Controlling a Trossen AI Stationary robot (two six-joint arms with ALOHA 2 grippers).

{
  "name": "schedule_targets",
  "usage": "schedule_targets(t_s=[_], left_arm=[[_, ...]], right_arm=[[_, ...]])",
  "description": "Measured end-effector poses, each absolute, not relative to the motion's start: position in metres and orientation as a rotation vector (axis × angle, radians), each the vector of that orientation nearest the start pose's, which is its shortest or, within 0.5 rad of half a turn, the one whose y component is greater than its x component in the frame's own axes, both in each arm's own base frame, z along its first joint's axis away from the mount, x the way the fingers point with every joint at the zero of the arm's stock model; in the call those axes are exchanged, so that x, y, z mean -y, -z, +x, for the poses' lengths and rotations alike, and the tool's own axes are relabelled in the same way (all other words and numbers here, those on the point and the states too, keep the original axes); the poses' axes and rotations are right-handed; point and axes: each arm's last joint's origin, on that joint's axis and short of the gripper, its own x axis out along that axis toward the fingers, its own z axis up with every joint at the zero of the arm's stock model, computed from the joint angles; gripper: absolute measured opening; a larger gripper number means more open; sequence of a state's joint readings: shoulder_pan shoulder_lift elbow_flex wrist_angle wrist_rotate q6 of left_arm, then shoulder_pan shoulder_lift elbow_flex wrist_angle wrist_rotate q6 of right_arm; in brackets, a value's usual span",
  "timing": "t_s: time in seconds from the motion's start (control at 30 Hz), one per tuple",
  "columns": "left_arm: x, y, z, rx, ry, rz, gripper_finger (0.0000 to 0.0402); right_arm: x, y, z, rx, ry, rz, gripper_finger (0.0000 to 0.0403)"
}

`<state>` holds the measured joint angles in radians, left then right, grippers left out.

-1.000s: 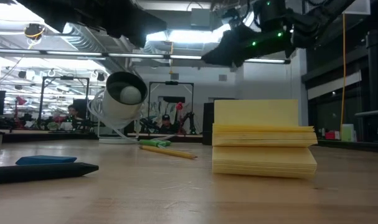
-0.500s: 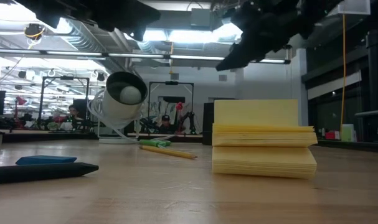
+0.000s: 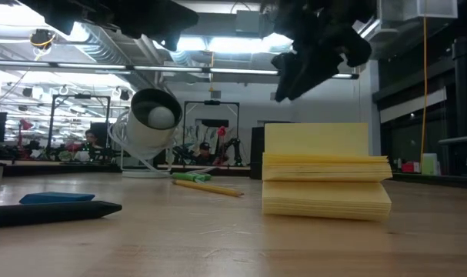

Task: Pick and place office supplies into organizer
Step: Put the top yellow pencil into the desk organizer

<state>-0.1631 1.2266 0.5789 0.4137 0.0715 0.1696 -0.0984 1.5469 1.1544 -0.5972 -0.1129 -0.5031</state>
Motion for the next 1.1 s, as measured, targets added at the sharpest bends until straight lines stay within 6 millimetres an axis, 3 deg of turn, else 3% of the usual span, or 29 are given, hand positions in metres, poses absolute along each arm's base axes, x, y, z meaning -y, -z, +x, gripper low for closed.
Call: schedule_targets(t_s=[0.5,0.83,1.1], left_arm=[[0.044,-0.229,0.253,-0.228,0.248,0.135,0.0007],[0.044,-0.228,0.252,-0.234,0.249,0.135,0.0002],[0.044,-0.228,0.252,-0.237,0.249,0.136,0.0003]], right_arm=[[0.018,-0.181,0.342,-1.206,-0.434,-0.518,0.0184],[0.022,-0.152,0.351,-1.288,-0.416,-0.601,0.0184],[0.025,-0.14,0.356,-1.292,-0.417,-0.613,0.0184]])
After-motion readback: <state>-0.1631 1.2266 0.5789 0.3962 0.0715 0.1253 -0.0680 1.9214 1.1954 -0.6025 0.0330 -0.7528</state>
